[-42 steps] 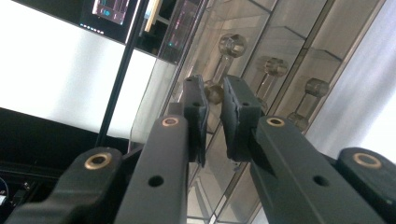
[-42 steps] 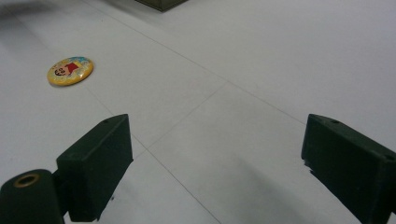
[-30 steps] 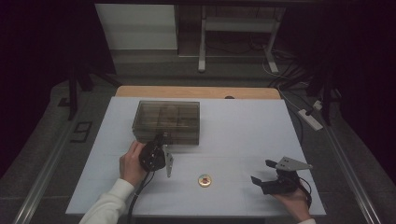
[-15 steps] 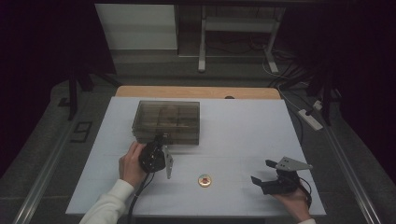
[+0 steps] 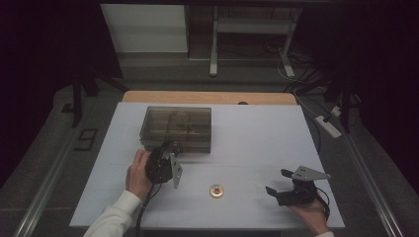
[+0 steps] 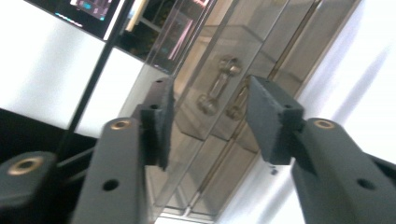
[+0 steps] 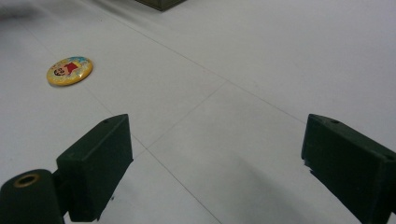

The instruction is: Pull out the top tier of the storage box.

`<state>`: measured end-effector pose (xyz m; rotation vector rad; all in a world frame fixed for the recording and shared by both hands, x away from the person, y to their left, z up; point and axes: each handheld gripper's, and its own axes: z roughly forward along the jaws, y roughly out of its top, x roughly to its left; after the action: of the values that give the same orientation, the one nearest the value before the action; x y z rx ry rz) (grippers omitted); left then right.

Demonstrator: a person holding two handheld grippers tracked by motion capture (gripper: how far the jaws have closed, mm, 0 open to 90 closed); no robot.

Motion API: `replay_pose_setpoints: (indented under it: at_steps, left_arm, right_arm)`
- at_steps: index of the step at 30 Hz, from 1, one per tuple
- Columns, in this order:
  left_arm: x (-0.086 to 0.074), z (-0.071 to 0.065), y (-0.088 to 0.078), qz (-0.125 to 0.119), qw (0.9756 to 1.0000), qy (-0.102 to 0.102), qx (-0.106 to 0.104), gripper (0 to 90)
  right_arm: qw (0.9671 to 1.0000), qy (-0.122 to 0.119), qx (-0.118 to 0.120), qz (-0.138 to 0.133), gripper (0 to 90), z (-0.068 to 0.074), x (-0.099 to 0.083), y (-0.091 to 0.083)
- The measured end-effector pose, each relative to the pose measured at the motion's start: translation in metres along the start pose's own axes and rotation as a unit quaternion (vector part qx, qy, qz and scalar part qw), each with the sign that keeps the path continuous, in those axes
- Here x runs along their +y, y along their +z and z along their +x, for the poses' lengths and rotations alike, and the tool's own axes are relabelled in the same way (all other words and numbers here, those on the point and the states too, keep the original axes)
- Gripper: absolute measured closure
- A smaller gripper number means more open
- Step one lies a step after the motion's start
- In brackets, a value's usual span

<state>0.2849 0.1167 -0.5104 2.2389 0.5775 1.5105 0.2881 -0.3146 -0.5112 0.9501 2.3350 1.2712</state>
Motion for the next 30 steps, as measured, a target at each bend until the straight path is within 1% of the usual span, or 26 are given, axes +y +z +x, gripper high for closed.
replay_pose_setpoints:
  at_steps: [2, 5, 6, 8, 9, 10, 11, 12, 13, 14, 17, 18, 19, 20, 21, 22, 23, 24, 25, 26, 27, 28, 29, 30]
  left_arm:
    - [0.0, 0.001, -0.001, 0.001, 0.9998, -0.01, -0.02, 42.5]
    - [-0.001, 0.003, -0.003, 0.002, 0.9991, -0.023, -0.035, 39.2]
    - [-0.001, 0.004, -0.003, 0.0, 0.9985, -0.034, -0.042, 38.7]
    - [-0.002, 0.006, -0.004, -0.002, 0.9969, -0.051, -0.059, 38.2]
    - [-0.002, 0.007, -0.004, -0.004, 0.995, -0.067, -0.074, 37.4]
    - [-0.003, 0.008, -0.004, -0.005, 0.9935, -0.077, -0.083, 36.8]
    - [-0.003, 0.01, -0.004, -0.004, 0.9913, -0.089, -0.097, 35.8]
    - [-0.003, 0.011, -0.005, -0.006, 0.9883, -0.105, -0.111, 34.7]
    - [-0.004, 0.012, -0.005, -0.007, 0.9863, -0.114, -0.119, 34.5]
    - [-0.005, 0.013, -0.006, -0.008, 0.9832, -0.126, -0.132, 33.9]
    - [-0.006, 0.017, -0.007, -0.013, 0.977, -0.15, -0.151, 32.7]
    - [-0.007, 0.018, -0.007, -0.014, 0.9742, -0.16, -0.158, 32.0]
    - [-0.008, 0.02, -0.007, -0.014, 0.9708, -0.172, -0.167, 31.7]
    - [-0.009, 0.022, -0.007, -0.014, 0.9687, -0.178, -0.172, 31.2]
    - [-0.009, 0.023, -0.007, -0.013, 0.9658, -0.186, -0.18, 30.5]
    - [-0.009, 0.023, -0.007, -0.013, 0.9658, -0.186, -0.18, 29.8]
    - [-0.011, 0.026, -0.007, -0.011, 0.9591, -0.205, -0.195, 29.3]
    - [-0.012, 0.027, -0.007, -0.009, 0.9566, -0.21, -0.202, 28.9]
    - [-0.012, 0.028, -0.006, -0.005, 0.9533, -0.217, -0.21, 27.8]
    - [-0.013, 0.03, -0.006, -0.003, 0.9492, -0.226, -0.219, 26.7]
    - [-0.014, 0.031, -0.006, -0.003, 0.9465, -0.231, -0.225, 26.3]
    - [-0.015, 0.032, -0.006, -0.001, 0.9423, -0.24, -0.233, 25.9]
    - [-0.015, 0.034, -0.006, -0.001, 0.9394, -0.246, -0.238, 25.2]
    - [-0.015, 0.034, -0.006, -0.001, 0.9394, -0.246, -0.238, 24.9]
  right_arm:
    - [1.0, 0.0, 0.0, 0.0, 8.3, 0.0, 0.0, 0.0]
    - [1.0, 0.001, 0.001, -0.001, 8.3, 0.0, 0.0, 0.0]
    - [1.0, 0.0, 0.002, -0.002, 8.3, 0.0, 0.0, 0.0]
    - [1.0, 0.0, 0.003, -0.003, 8.3, 0.0, 0.0, -0.001]
    - [1.0, 0.0, 0.004, -0.002, 8.3, 0.0, 0.0, -0.001]
    - [1.0, 0.0, 0.003, -0.002, 8.3, 0.0, 0.0, -0.001]
    - [1.0, 0.0, 0.003, -0.003, 8.3, 0.0, 0.0, -0.001]
    - [1.0, 0.0, 0.004, -0.003, 8.3, 0.0, 0.0, -0.001]
    - [1.0, 0.0, 0.004, -0.004, 8.3, 0.0, 0.0, -0.001]
    - [1.0, -0.001, 0.004, -0.004, 8.3, 0.0, 0.0, -0.001]
    - [1.0, -0.001, 0.003, -0.003, 8.3, 0.0, 0.0, -0.001]
    - [1.0, -0.001, 0.003, -0.003, 8.3, 0.0, 0.0, -0.001]
    - [1.0, -0.001, 0.002, -0.003, 8.3, 0.0, 0.0, -0.001]
    - [1.0, -0.001, 0.003, -0.004, 8.3, 0.001, 0.0, -0.001]
    - [1.0, -0.001, 0.002, -0.004, 8.3, 0.001, 0.0, -0.001]
    - [1.0, -0.001, 0.002, -0.004, 8.3, 0.001, 0.0, -0.001]
    - [1.0, -0.001, 0.003, -0.004, 8.3, 0.001, 0.0, -0.001]
    - [1.0, -0.001, 0.003, -0.005, 8.3, 0.001, 0.0, -0.001]
    - [1.0, -0.001, 0.003, -0.005, 8.3, 0.001, 0.0, -0.001]
    - [1.0, 0.0, 0.004, -0.005, 8.3, 0.001, 0.001, -0.001]
    - [1.0, 0.002, 0.006, -0.007, 8.3, 0.001, 0.001, -0.001]
    - [0.9999, 0.001, 0.007, -0.007, 8.3, 0.002, 0.001, -0.001]
    - [0.9999, 0.0, 0.007, -0.008, 8.3, 0.003, 0.002, -0.001]
    - [0.9999, 0.0, 0.007, -0.008, 8.3, 0.003, 0.002, -0.001]
